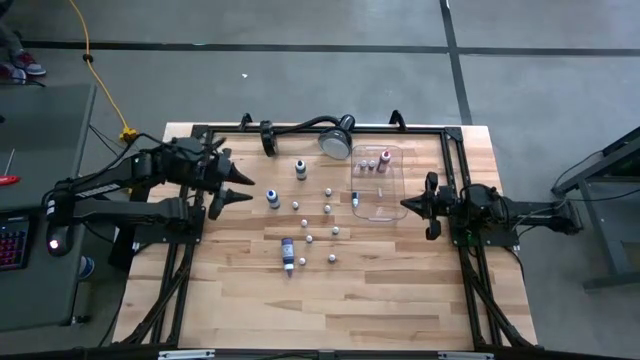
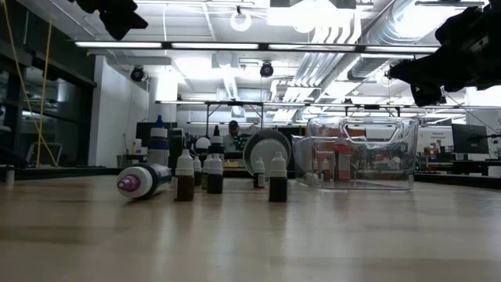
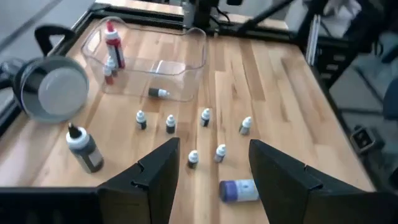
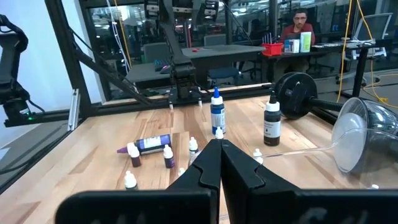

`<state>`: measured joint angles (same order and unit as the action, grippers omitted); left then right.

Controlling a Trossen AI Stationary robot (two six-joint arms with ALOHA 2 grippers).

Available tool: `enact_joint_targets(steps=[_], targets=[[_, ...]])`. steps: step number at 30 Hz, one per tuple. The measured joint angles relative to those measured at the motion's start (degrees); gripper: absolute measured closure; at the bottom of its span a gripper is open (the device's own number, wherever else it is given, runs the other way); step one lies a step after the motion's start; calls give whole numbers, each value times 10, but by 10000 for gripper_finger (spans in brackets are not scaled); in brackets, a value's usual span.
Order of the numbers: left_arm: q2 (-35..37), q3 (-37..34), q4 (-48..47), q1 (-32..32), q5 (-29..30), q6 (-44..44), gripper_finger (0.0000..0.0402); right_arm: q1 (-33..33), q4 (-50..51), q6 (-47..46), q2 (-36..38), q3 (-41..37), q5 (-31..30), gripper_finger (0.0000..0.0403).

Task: Pick & Place food coloring
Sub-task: Put the big purple food coloring bottle into the transparent bin

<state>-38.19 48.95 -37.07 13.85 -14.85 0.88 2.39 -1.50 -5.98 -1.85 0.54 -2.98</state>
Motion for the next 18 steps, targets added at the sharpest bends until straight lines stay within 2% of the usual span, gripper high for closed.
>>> enact_joint_targets(steps=[13, 18], targets=[[-115, 0, -9, -6, -31, 218, 211, 0, 0, 0, 0, 0, 0, 402], [-156, 0, -4, -52, 5, 349, 211, 0, 0, 0, 0, 0, 0, 402]])
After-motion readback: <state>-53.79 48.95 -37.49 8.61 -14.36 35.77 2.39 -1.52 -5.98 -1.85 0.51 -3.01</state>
